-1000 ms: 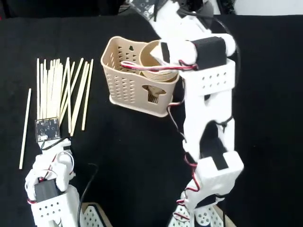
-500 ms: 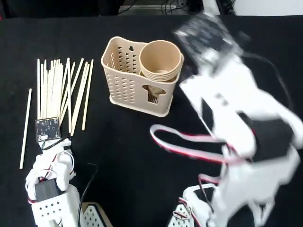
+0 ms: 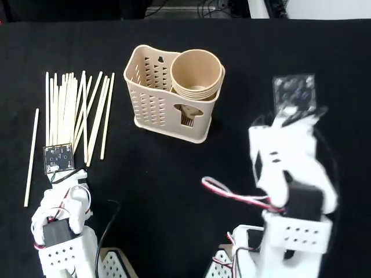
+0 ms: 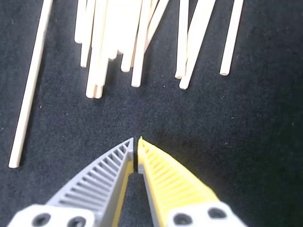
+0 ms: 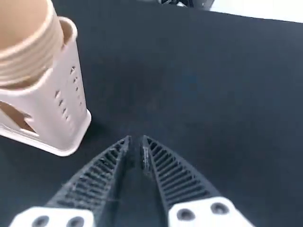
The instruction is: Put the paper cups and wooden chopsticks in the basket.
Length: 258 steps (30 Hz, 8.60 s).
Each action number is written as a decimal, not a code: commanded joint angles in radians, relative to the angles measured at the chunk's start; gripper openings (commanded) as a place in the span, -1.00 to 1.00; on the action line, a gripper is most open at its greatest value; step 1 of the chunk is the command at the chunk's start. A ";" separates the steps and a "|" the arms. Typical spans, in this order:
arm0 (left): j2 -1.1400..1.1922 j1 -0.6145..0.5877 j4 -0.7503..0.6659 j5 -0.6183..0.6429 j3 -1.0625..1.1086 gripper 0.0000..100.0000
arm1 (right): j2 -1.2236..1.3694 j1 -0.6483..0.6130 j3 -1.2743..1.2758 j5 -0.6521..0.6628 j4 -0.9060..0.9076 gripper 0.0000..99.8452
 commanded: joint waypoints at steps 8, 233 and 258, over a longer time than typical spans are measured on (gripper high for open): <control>-0.002 0.027 0.005 0.000 0.018 -0.94 | -0.145 0.018 0.400 -0.138 -0.215 -0.92; 1.812 0.136 0.137 -0.037 -1.742 -0.45 | -0.147 -0.087 0.869 -0.175 -0.582 -0.92; 2.618 0.225 0.146 -0.041 -2.341 -0.81 | -0.147 -0.087 0.871 -0.175 -0.582 -0.92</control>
